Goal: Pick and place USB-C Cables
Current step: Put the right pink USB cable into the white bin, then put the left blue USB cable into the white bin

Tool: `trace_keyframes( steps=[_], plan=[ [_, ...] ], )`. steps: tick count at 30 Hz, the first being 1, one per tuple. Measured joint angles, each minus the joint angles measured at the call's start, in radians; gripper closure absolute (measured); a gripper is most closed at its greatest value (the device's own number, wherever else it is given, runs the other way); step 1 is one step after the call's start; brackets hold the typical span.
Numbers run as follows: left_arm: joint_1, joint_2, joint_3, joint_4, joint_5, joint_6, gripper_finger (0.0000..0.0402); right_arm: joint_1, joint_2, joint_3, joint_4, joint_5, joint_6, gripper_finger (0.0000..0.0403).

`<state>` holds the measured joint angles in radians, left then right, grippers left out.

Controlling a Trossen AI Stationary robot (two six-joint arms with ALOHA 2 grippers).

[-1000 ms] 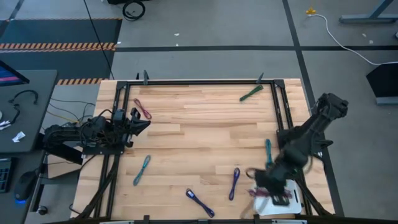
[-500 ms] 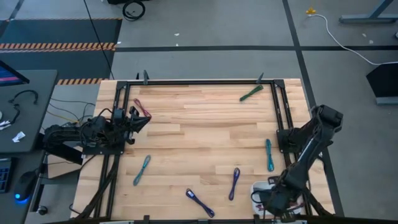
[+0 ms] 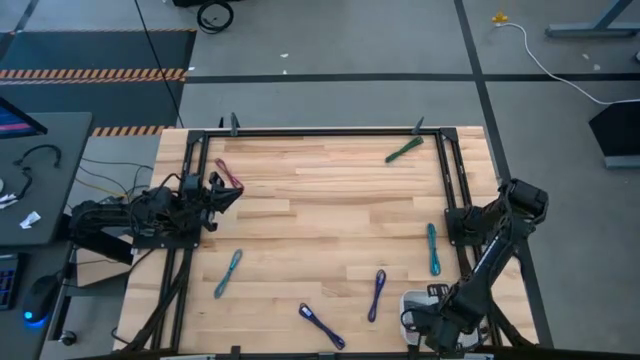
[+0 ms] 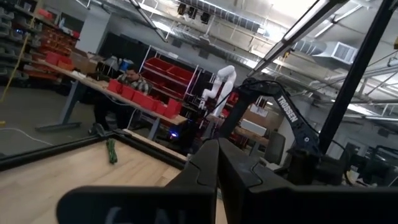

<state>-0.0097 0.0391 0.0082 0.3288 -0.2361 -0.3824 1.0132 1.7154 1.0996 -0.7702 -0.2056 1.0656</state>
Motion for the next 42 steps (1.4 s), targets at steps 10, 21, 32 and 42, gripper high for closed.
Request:
trace_keyframes(
  steps=[10,21,32,42],
  plan=[
    [0.000,0.078,0.063,-0.110,0.000,0.000,0.0393,0.056,-0.165,0.001,-0.010,0.008,0.159,0.0217],
    [0.000,0.610,0.604,-0.684,0.001,0.000,0.0394,-0.160,-0.625,0.002,-0.184,0.305,0.211,0.0211],
    [0.000,1.094,1.166,-1.489,0.078,-0.093,0.0389,-0.530,-0.746,0.002,-0.026,0.680,-0.417,0.0216],
    [-0.049,0.979,1.013,-1.601,0.372,-0.259,0.0319,-0.723,-0.653,-0.084,0.510,0.484,-0.803,0.0243]
  ],
)
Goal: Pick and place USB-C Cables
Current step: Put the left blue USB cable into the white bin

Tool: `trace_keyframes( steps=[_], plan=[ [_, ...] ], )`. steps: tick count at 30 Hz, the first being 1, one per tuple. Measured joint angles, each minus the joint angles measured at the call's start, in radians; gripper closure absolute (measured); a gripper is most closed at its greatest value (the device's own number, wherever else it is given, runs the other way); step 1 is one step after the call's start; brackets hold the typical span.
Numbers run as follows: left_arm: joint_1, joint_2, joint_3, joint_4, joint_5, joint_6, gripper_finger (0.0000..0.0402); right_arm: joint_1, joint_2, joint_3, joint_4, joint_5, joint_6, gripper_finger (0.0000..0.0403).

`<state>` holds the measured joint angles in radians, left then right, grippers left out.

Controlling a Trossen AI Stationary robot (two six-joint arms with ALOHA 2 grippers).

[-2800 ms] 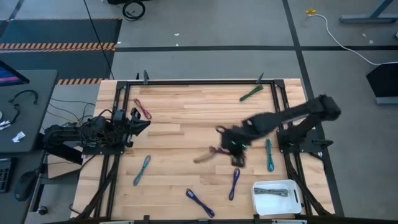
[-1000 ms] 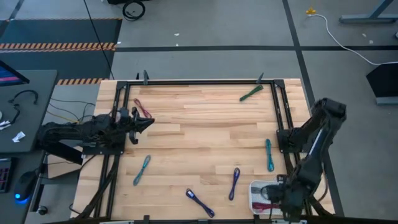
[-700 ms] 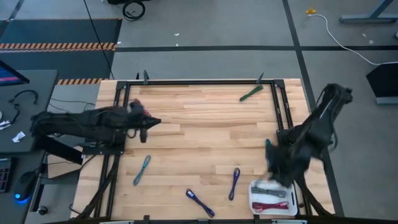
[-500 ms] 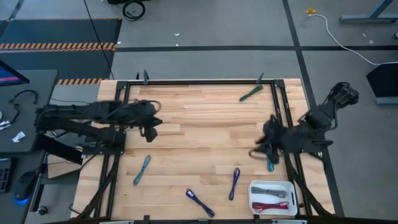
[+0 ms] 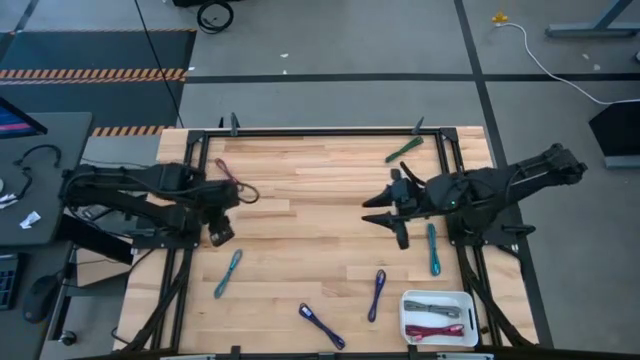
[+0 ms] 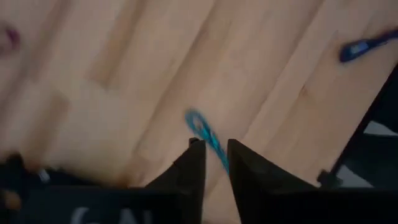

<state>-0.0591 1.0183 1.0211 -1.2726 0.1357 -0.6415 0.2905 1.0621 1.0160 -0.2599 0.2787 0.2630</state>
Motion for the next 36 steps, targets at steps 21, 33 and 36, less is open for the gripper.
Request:
trace_keyframes(
  steps=[21,33,36],
  plan=[
    [-0.538,0.032,-0.462,0.581,-0.113,-0.857,0.0140,-0.046,0.098,-0.298,0.478,-0.064,-0.141,0.0187],
    [-0.644,0.315,-0.461,0.652,-0.179,-1.082,0.0164,-0.030,0.096,-0.428,0.557,-0.064,-0.023,0.0185],
    [-0.654,0.373,-0.455,0.650,-0.182,-1.099,0.0176,-0.030,0.088,-0.440,0.556,-0.066,-0.022,0.0185]
  ],
)
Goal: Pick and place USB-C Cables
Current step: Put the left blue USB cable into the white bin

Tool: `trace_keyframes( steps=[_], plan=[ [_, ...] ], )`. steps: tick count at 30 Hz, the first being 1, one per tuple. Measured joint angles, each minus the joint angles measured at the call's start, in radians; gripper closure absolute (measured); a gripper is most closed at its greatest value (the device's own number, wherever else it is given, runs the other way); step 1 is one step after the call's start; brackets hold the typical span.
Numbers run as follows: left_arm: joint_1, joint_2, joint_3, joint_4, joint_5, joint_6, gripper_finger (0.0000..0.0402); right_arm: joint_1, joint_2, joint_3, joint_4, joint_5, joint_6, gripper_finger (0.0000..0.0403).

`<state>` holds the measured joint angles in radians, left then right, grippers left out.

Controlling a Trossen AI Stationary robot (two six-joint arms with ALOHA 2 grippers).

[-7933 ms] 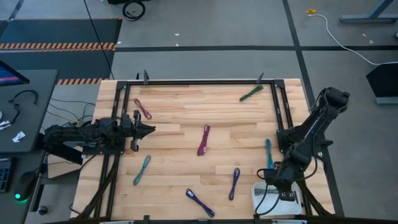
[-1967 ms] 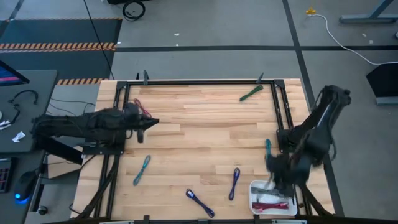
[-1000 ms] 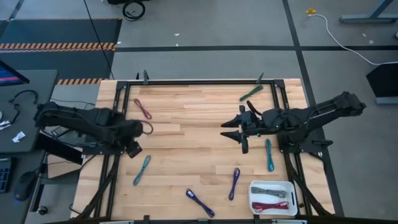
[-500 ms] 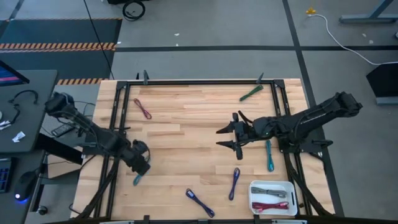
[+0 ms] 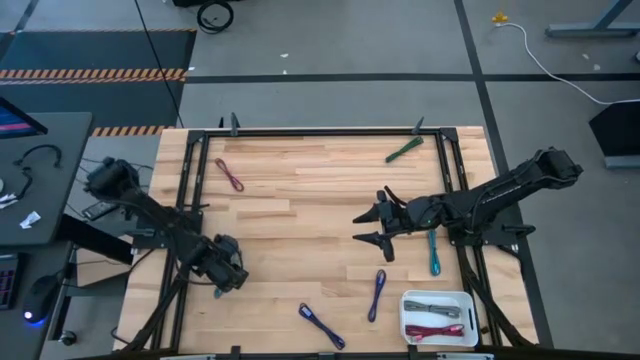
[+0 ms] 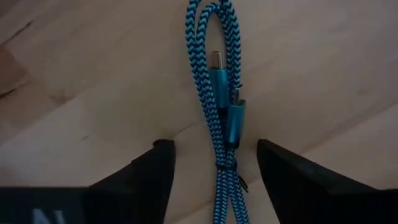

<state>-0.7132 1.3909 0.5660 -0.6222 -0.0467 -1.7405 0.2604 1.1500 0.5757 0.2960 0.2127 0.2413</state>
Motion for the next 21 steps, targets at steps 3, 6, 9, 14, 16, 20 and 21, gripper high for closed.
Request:
trace_keyframes(
  steps=[3,6,9,14,16,20,21],
  plan=[
    [0.000,0.026,0.005,0.005,-0.002,0.007,0.0226,0.000,-0.001,0.002,0.000,0.001,-0.010,0.0185],
    [0.005,0.026,0.003,0.038,-0.031,0.048,0.0316,0.000,-0.001,0.001,-0.001,0.001,-0.022,0.0185],
    [0.030,-0.011,-0.009,0.058,-0.022,0.123,0.0381,-0.002,-0.001,0.001,-0.001,0.001,-0.033,0.0185],
    [0.132,-0.158,-0.014,0.087,-0.053,0.299,0.0383,-0.003,-0.001,0.002,-0.002,-0.006,-0.034,0.0185],
    [0.200,-0.231,-0.012,0.116,-0.058,0.390,0.0383,-0.003,-0.007,0.002,-0.005,-0.009,-0.034,0.0185],
    [0.392,-0.322,-0.011,0.307,-0.061,0.637,0.0383,-0.003,-0.026,0.002,-0.009,-0.010,-0.035,0.0185],
    [0.445,-0.328,-0.011,0.375,-0.052,0.701,0.0383,-0.003,-0.033,0.002,-0.016,-0.008,-0.035,0.0185]
  ],
)
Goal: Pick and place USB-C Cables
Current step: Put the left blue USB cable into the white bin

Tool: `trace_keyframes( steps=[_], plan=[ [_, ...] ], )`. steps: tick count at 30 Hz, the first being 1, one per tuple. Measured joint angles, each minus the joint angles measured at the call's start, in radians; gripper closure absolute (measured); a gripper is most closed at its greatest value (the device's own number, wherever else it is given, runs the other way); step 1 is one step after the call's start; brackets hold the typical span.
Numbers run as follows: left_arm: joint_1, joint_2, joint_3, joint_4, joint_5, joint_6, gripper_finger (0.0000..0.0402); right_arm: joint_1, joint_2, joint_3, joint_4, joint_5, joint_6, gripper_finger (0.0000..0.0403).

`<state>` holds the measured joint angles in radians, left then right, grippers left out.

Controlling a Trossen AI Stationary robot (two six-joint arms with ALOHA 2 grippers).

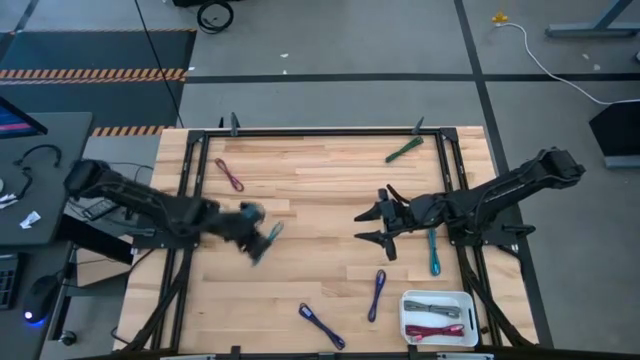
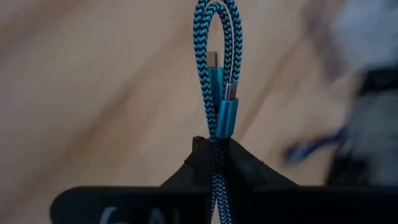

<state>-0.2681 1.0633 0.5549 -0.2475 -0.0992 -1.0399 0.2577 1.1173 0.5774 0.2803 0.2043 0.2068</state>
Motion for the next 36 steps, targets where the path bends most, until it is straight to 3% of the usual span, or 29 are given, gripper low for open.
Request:
trace_keyframes(
  steps=[5,9,11,16,21,27,36],
  plan=[
    [0.187,0.042,0.002,0.406,0.041,0.359,0.0383,-0.004,-0.028,0.000,-0.004,0.003,0.012,0.0185],
    [0.257,0.139,0.003,0.756,0.100,0.663,0.0383,-0.016,-0.049,0.000,0.007,0.010,0.028,0.0186],
    [0.266,0.202,0.019,0.847,0.137,0.767,0.0383,-0.027,-0.053,0.002,0.021,0.011,0.027,0.0186],
    [0.269,0.373,0.177,0.855,0.207,0.896,0.0378,-0.057,-0.058,0.001,0.031,0.011,0.028,0.0186],
    [0.343,0.439,0.271,0.839,0.392,1.023,0.0379,-0.086,-0.055,0.001,0.072,0.012,0.028,0.0186],
    [0.398,0.538,0.376,0.841,0.406,1.079,0.0382,-0.119,-0.055,0.001,0.108,0.017,0.028,0.0186],
    [0.392,0.705,0.533,0.834,0.414,1.104,0.0381,-0.125,-0.057,0.001,0.121,0.089,0.026,0.0196]
  ],
)
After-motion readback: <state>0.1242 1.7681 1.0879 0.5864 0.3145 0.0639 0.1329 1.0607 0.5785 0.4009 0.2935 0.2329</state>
